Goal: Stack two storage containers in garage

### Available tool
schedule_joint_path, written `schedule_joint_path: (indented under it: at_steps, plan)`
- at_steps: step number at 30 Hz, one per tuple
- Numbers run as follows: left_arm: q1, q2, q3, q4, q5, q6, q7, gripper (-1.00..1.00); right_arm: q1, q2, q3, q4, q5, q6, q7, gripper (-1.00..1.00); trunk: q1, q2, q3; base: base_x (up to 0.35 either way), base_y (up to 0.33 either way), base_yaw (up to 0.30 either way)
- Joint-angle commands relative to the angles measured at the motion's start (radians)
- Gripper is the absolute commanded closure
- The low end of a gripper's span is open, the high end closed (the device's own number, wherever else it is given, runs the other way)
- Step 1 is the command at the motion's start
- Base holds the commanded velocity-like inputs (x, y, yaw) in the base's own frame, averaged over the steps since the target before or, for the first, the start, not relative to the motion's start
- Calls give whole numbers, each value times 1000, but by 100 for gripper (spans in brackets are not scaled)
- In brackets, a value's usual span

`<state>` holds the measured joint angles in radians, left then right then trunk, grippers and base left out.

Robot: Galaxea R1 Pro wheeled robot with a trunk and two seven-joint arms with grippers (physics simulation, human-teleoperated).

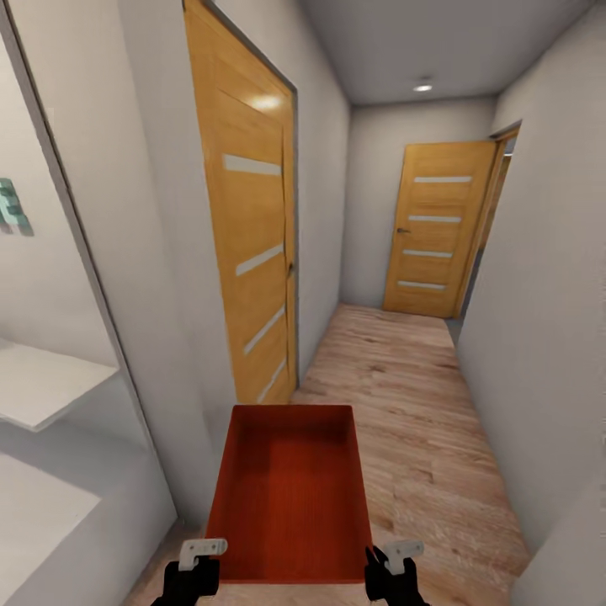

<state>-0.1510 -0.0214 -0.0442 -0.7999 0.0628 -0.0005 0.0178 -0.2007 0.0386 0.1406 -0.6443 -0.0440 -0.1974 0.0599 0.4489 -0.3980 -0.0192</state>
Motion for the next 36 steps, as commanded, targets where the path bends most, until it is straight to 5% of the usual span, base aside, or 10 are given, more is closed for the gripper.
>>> schedule_joint_path:
  at_steps: [1, 16, 36]
  plan:
    - [-1, -2, 1, -50, 1, -12, 25, 100, 0, 1, 30, 12, 27, -4, 32, 100, 1, -2, -2, 326, 6, -275]
    - [-1, -5, 1, -50, -1, -12, 27, 100, 0, 1, 63, 15, 27, -4, 32, 100, 1, -2, -2, 326, 1, -275]
    - [-1, -1, 1, -50, -4, -12, 27, 100, 0, 1, 65, 15, 27, -5, 31, 100, 1, -2, -2, 326, 0, -108]
